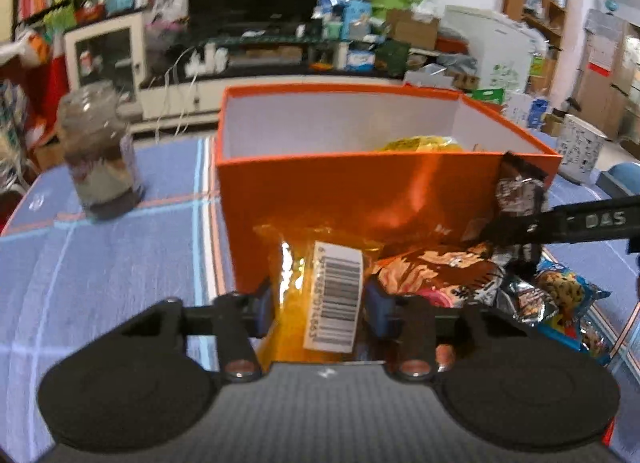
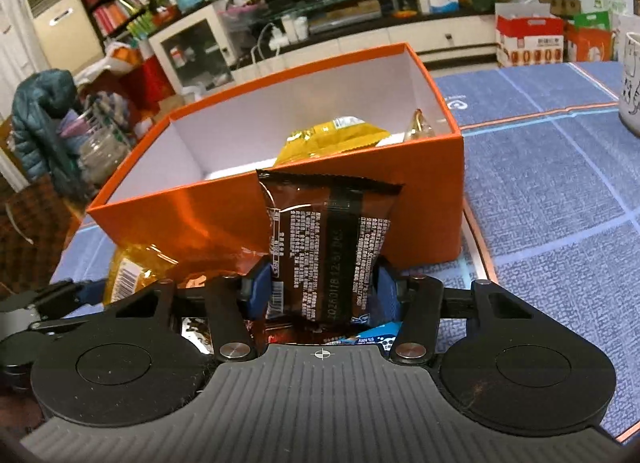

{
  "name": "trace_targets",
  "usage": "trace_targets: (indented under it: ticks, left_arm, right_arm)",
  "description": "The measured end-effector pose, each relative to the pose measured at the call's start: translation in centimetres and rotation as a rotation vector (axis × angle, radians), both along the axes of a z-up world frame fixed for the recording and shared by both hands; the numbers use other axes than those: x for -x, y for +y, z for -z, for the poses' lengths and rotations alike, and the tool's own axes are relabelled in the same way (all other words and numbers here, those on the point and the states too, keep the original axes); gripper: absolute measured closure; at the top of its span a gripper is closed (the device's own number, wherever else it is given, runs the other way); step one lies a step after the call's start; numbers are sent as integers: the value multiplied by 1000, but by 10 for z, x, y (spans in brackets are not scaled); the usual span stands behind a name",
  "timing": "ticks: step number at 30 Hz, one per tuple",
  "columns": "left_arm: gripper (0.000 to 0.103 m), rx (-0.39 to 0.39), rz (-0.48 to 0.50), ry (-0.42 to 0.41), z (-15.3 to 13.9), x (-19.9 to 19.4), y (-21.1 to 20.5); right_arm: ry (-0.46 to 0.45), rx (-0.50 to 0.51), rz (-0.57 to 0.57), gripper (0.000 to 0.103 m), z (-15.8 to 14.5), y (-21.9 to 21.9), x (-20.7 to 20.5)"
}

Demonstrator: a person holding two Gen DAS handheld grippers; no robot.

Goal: Organize snacks
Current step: 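Lower yellow bag into orange box with left gripper while right gripper releases brown packet inside, then grasp orange cookie packet with left gripper while right gripper grasps blue cookie bag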

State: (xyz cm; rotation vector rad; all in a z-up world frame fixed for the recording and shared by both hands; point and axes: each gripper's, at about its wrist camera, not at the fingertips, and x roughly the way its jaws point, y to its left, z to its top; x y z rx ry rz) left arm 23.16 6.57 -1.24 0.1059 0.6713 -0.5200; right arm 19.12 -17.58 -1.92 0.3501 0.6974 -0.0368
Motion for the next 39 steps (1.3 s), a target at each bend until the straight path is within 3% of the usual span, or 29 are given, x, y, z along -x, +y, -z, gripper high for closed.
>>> trace_targets:
  ticks: [3,9,11,15,19,20,21,24,25,26,29,32,35,37,39]
  left_arm:
    - [68,-12,-28,1,-7,6,1]
    - [69,-45,-54,-80,-45,34,0]
    - [69,-19,-76,-93,-63,35,0]
    - [69,66,-117,-120,-105,16,-3]
    - [68,58,-161,-117,-124,-34,-27]
    - [60,63,-171,-100,-122,-51,-32]
    - [34,54,-185,-98,-119,-60,-35]
    - [20,59,-190,-158,-118,-46,-28]
    - [13,76,-171,-174,-119,-35,-21]
    - [1,82,-173,-187,-118,-25,-13]
    - [1,90,-184,-162,-105,9,12]
    - [1,78,-217,-101,-85,39,33]
    - [1,112,-268,9,-69,57,48]
    - [1,152,-296,75,-59,73,49]
    - [1,154,-317,105,-53,92,43]
  right_arm:
    - [-31,44,-17,64,-13,3,8]
    - [-128,120,-71,64,-53,9,39]
    - [-188,131,-72,64,-75,8,44]
    - [-244,139,-63,64,-116,2,16]
    - [-208,143,-67,63,-137,-1,-35]
    - [-164,145,-82,63,-137,-1,-53]
    - [-126,136,-86,60,-135,-3,-65]
    - [-125,128,-75,44,-139,-9,-59]
    - [-157,132,-83,33,-140,-11,-44]
    - [-189,143,-89,27,-140,-13,-24]
    - [-214,215,-109,24,-119,-14,35]
    - [-154,241,-171,24,-81,-11,77]
    - [-97,246,-233,24,-50,-9,97]
    - [-91,277,-389,26,-43,-8,93]
    - [-165,360,-554,26,-44,-10,91]
